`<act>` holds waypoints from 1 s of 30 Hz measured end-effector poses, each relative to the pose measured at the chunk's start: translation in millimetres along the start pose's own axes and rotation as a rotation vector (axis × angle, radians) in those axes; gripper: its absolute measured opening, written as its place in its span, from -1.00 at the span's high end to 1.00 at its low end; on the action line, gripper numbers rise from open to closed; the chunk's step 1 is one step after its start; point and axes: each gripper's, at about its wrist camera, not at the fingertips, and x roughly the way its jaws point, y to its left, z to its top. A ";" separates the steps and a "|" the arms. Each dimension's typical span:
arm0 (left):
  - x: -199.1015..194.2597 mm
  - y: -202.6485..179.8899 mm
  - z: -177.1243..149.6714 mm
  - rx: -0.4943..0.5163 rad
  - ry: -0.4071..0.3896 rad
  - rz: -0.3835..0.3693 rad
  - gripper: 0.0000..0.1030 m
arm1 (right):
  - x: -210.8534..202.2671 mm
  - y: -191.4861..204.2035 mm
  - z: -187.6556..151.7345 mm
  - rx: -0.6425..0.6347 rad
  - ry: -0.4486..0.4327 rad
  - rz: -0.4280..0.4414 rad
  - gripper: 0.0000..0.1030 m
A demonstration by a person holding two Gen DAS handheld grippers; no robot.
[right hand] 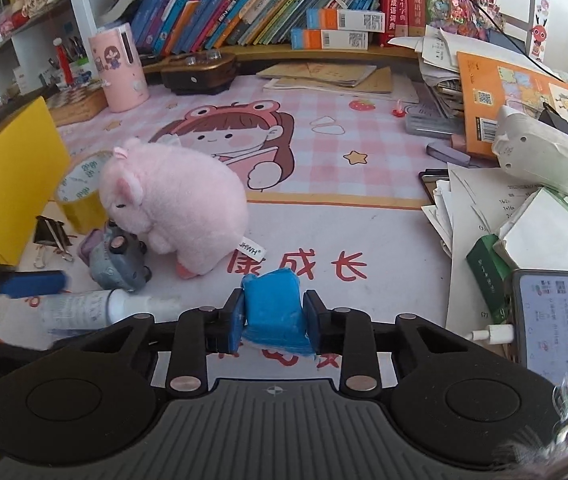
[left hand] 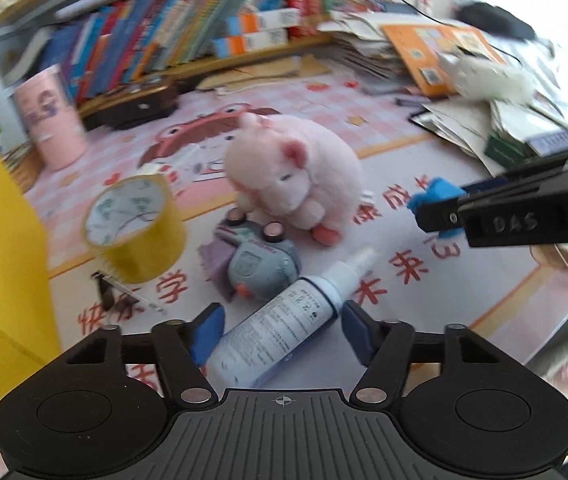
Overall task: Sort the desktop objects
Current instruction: 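Grasp the white spray bottle with the left gripper while the right gripper holds the blue clip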
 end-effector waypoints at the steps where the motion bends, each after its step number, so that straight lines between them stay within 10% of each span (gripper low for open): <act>1: -0.1 -1.8 1.0 0.010 0.009 -0.006 -0.09 | -2.2 0.9 -0.3 0.000 -0.002 0.009 0.45; 8: -4.4 -4.4 -2.4 -0.054 0.063 -0.024 0.31 | -10.9 6.1 -6.1 -0.003 -0.004 0.042 0.45; 30: -43.8 -11.8 -6.1 -0.236 -0.030 -0.052 0.41 | -28.8 5.6 -14.4 -0.014 -0.008 0.072 0.45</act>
